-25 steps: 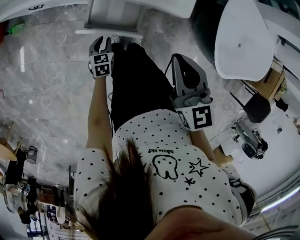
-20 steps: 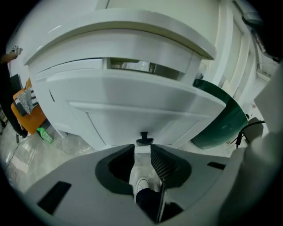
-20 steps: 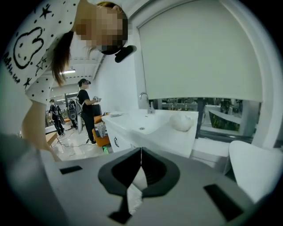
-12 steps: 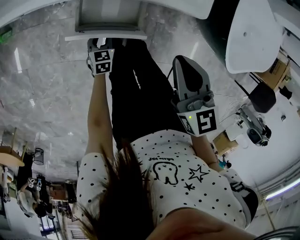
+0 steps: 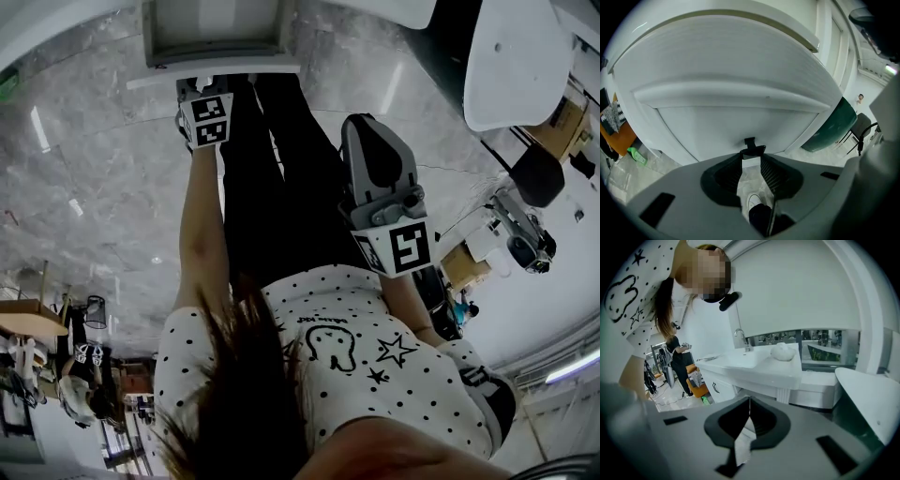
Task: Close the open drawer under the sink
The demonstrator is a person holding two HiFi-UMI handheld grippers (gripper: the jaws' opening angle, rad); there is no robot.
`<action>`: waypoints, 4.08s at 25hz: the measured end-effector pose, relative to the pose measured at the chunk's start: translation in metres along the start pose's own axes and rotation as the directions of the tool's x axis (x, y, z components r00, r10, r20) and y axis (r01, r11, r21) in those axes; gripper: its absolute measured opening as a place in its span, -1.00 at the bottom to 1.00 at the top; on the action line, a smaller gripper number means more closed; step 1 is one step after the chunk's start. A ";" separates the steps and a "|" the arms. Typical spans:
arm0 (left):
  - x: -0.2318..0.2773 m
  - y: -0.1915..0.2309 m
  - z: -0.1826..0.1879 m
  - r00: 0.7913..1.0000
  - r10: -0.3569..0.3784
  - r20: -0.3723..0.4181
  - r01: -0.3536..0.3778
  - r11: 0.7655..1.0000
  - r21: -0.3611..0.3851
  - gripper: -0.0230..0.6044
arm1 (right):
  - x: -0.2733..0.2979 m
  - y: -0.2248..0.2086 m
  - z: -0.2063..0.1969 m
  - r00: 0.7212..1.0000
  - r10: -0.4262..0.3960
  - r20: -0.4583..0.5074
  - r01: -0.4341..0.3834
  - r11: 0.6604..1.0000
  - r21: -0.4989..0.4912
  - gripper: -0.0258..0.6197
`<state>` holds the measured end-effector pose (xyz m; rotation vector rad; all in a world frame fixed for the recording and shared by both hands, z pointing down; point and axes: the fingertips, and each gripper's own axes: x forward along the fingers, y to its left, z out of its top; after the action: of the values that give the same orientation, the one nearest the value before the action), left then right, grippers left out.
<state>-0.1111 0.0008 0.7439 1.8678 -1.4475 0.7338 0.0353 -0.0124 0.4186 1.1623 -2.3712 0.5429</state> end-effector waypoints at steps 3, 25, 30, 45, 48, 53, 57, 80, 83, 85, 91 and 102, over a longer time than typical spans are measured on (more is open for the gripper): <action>0.000 -0.001 0.001 1.000 -0.002 -0.002 0.002 1.000 -0.014 -0.55 | -0.001 -0.001 -0.002 1.000 -0.023 0.001 0.023 1.000 0.013 -0.88; 0.010 0.004 0.021 1.000 -0.017 0.014 0.017 0.999 -0.037 -0.55 | 0.001 -0.009 -0.008 0.998 -0.067 -0.021 0.068 0.997 0.039 -0.88; 0.016 0.007 0.029 1.000 -0.010 0.027 0.011 0.999 -0.042 -0.55 | 0.004 -0.012 -0.009 0.997 -0.069 -0.023 0.070 0.997 0.041 -0.88; 0.033 0.012 0.051 0.998 -0.010 0.054 0.012 0.999 -0.035 -0.55 | 0.008 -0.020 -0.013 0.996 -0.076 -0.035 0.078 0.996 0.050 -0.88; 0.035 0.012 0.055 0.998 -0.008 0.058 0.010 0.999 -0.036 -0.55 | 0.008 -0.021 -0.012 0.996 -0.076 -0.036 0.078 0.996 0.051 -0.88; 0.038 0.016 0.063 0.998 -0.005 0.065 0.008 0.999 -0.043 -0.55 | 0.010 -0.022 -0.011 0.996 -0.079 -0.045 0.082 0.995 0.053 -0.88; 0.044 0.019 0.070 0.997 -0.002 0.073 0.005 0.999 -0.045 -0.55 | 0.012 -0.023 -0.013 0.996 -0.082 -0.047 0.084 0.995 0.057 -0.88; 0.069 0.026 0.118 0.992 0.017 0.129 -0.010 0.999 -0.053 -0.55 | 0.017 -0.035 -0.012 0.994 -0.093 -0.065 0.098 0.992 0.077 -0.88; 0.070 0.028 0.120 0.991 0.018 0.130 -0.010 0.998 -0.057 -0.55 | 0.020 -0.035 -0.011 0.993 -0.093 -0.066 0.098 0.992 0.078 -0.88; 0.071 0.028 0.120 0.991 0.017 0.131 -0.010 0.998 -0.056 -0.55 | 0.021 -0.035 -0.011 0.993 -0.093 -0.068 0.098 0.992 0.078 -0.88; 0.074 0.030 0.121 0.991 0.021 0.135 -0.013 0.998 -0.060 -0.55 | 0.023 -0.035 -0.015 0.993 -0.089 -0.074 0.094 0.992 0.078 -0.88; 0.081 0.029 0.135 0.989 0.023 0.144 -0.011 0.997 -0.081 -0.55 | 0.023 -0.040 -0.012 0.993 -0.086 -0.081 0.092 0.993 0.073 -0.88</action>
<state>-0.1155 -0.1583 0.7251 1.8817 -1.5621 0.5484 0.0576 -0.0436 0.4470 1.2513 -2.2386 0.6419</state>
